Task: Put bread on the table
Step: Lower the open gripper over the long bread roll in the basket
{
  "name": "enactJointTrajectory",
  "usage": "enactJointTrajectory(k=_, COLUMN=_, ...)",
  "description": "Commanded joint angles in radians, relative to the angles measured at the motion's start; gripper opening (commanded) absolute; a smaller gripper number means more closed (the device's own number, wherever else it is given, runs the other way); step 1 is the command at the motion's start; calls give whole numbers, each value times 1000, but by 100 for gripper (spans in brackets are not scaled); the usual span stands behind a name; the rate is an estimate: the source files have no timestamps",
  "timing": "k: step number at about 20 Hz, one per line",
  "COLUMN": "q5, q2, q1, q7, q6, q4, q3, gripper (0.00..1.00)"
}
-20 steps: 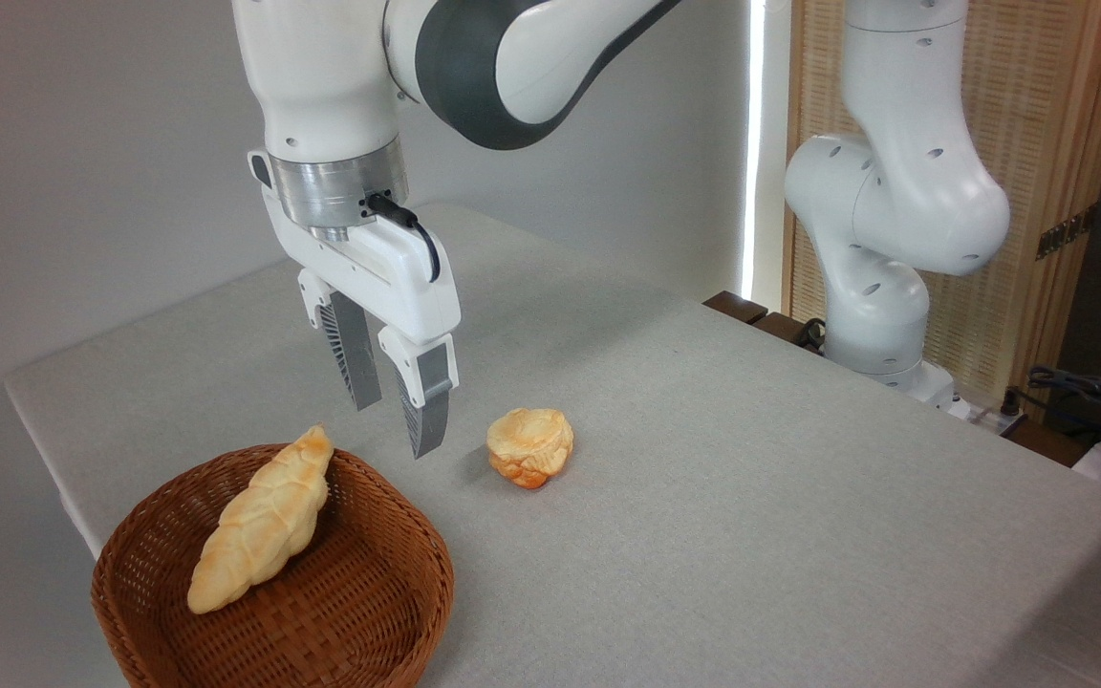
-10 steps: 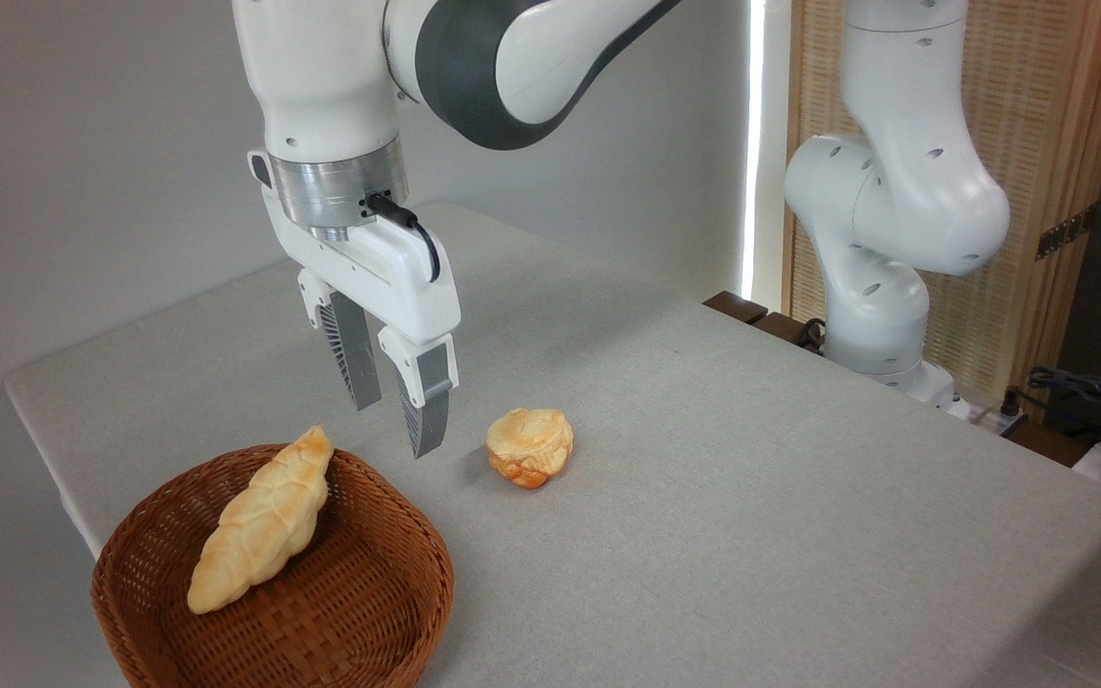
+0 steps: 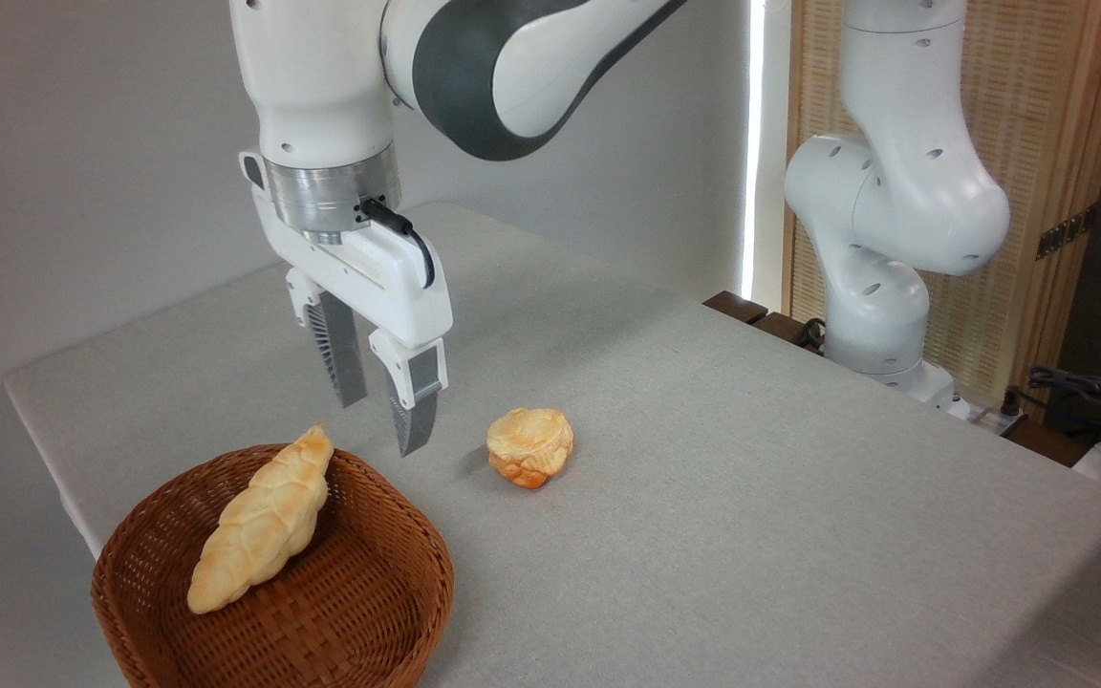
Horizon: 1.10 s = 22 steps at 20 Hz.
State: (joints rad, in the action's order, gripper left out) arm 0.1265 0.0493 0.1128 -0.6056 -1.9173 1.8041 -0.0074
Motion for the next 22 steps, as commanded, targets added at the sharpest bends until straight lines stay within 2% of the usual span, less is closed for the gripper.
enactJointTrajectory(k=1, q5=47, q2=21, q1=4, q7=154, q6=-86, q4=-3, q3=0, gripper=100)
enactJointTrajectory(k=4, q5=48, q2=53, q1=10, q7=236, q6=-147, q4=-3, q3=-2, gripper=100)
enactJointTrajectory(k=7, q5=42, q2=86, q1=11, q7=323, q6=-262, q4=-3, q3=-25, gripper=100)
enactJointTrajectory(k=14, q5=28, q2=155, q1=11, q7=333, q6=-414, q4=-3, q3=-54, gripper=100)
enactJointTrajectory(k=18, q5=-59, q2=181, q1=28, q7=333, q6=-437, q4=-3, q3=-60, gripper=100)
enactJointTrajectory(k=22, q5=-80, q2=205, q1=30, q7=333, q6=-448, q4=-3, q3=-63, gripper=100)
